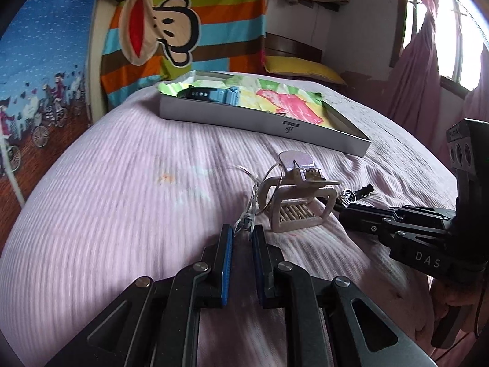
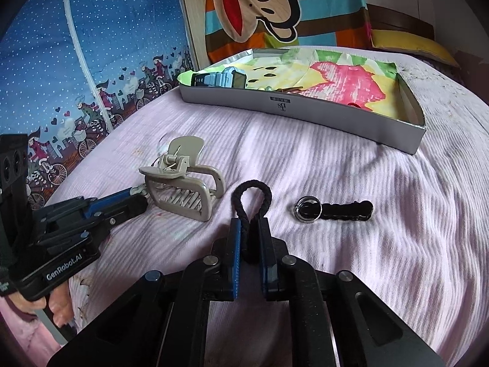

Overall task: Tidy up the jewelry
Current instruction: 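Grasp the black hair tie with the right tool while the left tool lifts the silver chain, then carry the chain and hair tie over the tray and open both tools to drop them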

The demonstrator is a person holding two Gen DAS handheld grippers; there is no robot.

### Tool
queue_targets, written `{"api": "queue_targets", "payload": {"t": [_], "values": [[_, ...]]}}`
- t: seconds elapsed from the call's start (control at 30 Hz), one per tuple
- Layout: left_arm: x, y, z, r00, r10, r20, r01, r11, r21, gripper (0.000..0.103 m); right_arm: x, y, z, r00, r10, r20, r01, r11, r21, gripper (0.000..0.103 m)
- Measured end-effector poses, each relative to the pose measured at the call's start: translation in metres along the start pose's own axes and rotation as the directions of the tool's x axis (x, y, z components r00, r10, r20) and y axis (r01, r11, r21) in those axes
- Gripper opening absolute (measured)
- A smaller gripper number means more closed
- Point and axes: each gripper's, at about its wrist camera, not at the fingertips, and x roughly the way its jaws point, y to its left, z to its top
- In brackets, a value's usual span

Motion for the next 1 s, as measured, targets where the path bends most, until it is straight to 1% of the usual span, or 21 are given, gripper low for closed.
{"api": "queue_targets", "payload": {"t": [0.1,0.13,0.2,0.27,0.37,0.53,0.67,0.83,0.9,1.0], "values": [[-0.003,-0.003,-0.004,0.999,0.035,-0.003,-0.035,0.999,-0.02,0.012,-0.002,0.002,0.0,1.0,-0.005,0.01,0.005,1.0,-0.015,0.009],[-0.004,-0.004,-0.005,0.999,0.037,-0.008,-0.037,0.999,-0.023,0.012,-0.002,0.002,0.0,1.0,-0.006,0.012,0.006,1.0,-0.02,0.009],[-0.007,-0.005,-0.006,0.999,0.029,-0.015,-0.03,0.999,-0.024,0.012,-0.003,0.003,0.001,1.0,-0.003,0.016,0.003,1.0,-0.023,0.009],[-0.01,-0.003,-0.007,1.0,0.001,-0.018,-0.002,0.999,-0.043,0.012,-0.004,0.003,0.001,1.0,-0.001,0.019,0.002,1.0,-0.023,0.009],[-0.015,0.0,-0.009,1.0,-0.016,-0.018,0.015,0.998,-0.062,0.012,-0.006,0.003,0.002,1.0,0.005,0.027,-0.005,1.0,-0.023,0.009],[-0.024,-0.003,-0.014,1.0,0.006,-0.008,-0.006,0.999,-0.051,0.012,-0.014,0.006,0.002,0.999,0.006,0.043,-0.004,1.0,-0.031,0.009],[-0.031,-0.007,-0.018,0.998,0.059,0.014,-0.059,0.998,-0.019,0.012,-0.024,0.005,0.002,0.997,-0.014,0.074,0.016,0.999,-0.033,0.009],[-0.038,-0.007,-0.019,0.997,0.062,0.053,-0.061,0.998,-0.028,0.012,-0.032,0.001,0.007,0.992,-0.032,0.121,0.036,0.999,-0.027,0.008],[-0.042,-0.008,-0.018,0.994,0.077,0.078,-0.075,0.997,-0.023,0.012,-0.034,0.001,0.009,0.99,-0.04,0.137,0.045,0.999,-0.029,0.008],[-0.046,-0.013,-0.016,0.986,0.114,0.119,-0.115,0.993,0.001,0.012,-0.04,-0.001,0.013,0.985,-0.046,0.168,0.051,0.998,-0.023,0.008]]}}
